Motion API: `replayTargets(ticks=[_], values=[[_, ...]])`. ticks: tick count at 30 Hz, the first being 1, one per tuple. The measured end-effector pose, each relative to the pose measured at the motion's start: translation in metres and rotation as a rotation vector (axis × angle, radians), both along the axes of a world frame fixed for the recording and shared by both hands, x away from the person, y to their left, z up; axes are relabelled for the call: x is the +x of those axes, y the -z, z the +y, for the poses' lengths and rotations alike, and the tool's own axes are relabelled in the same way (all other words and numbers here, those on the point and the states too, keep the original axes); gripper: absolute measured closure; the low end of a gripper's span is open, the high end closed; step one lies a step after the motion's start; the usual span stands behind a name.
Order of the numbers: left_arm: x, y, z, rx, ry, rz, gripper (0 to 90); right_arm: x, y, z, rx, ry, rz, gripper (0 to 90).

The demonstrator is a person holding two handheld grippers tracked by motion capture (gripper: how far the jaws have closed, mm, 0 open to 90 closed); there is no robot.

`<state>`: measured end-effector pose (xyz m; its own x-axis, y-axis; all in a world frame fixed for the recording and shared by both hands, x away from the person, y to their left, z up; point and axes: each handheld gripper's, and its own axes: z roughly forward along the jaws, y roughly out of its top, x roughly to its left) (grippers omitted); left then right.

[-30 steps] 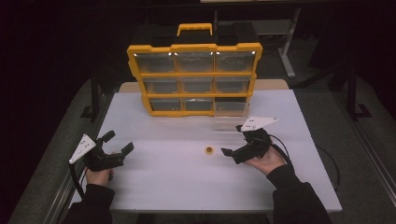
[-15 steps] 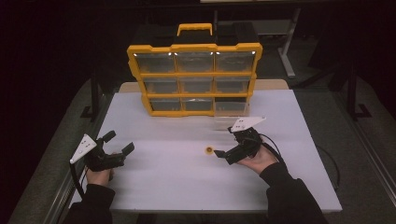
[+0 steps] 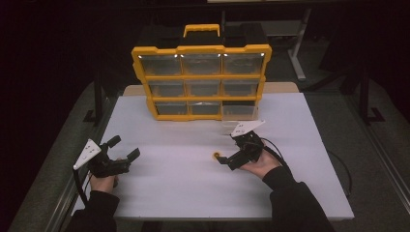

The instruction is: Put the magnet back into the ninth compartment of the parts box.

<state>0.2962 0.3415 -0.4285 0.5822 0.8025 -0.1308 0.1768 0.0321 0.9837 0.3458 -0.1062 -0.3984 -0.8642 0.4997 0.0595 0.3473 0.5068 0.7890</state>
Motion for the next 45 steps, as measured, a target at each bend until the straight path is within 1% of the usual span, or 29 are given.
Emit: replayTargets(ticks=[13,22,24,26,31,36,45], values=[[0.000,0.000,0.000,0.001,-0.001,-0.002,0.0,0.007,0.009,0.016,-0.035,-0.026,0.028,0.0],[0.000,0.000,0.000,0.000,-0.002,-0.005,0.0,0.013,0.017,0.024,-0.058,-0.029,0.045,0.0],[0.000,0.000,0.000,0.000,-0.002,-0.004,0.0,0.014,0.019,0.025,-0.062,-0.026,0.046,0.0],[0.000,0.000,0.000,0.002,-0.002,-0.005,0.0,0.016,0.021,0.025,-0.063,-0.018,0.058,0.0],[0.000,0.000,0.001,0.000,-0.005,-0.007,0.0,0.020,0.028,0.028,-0.085,-0.016,0.076,0.0],[0.000,0.000,0.001,0.000,-0.006,-0.007,0.0,0.022,0.032,0.032,-0.102,-0.018,0.072,0.0],[0.000,0.000,0.001,0.003,-0.005,-0.006,0.0,0.028,0.039,0.033,-0.121,-0.004,0.086,0.0]])
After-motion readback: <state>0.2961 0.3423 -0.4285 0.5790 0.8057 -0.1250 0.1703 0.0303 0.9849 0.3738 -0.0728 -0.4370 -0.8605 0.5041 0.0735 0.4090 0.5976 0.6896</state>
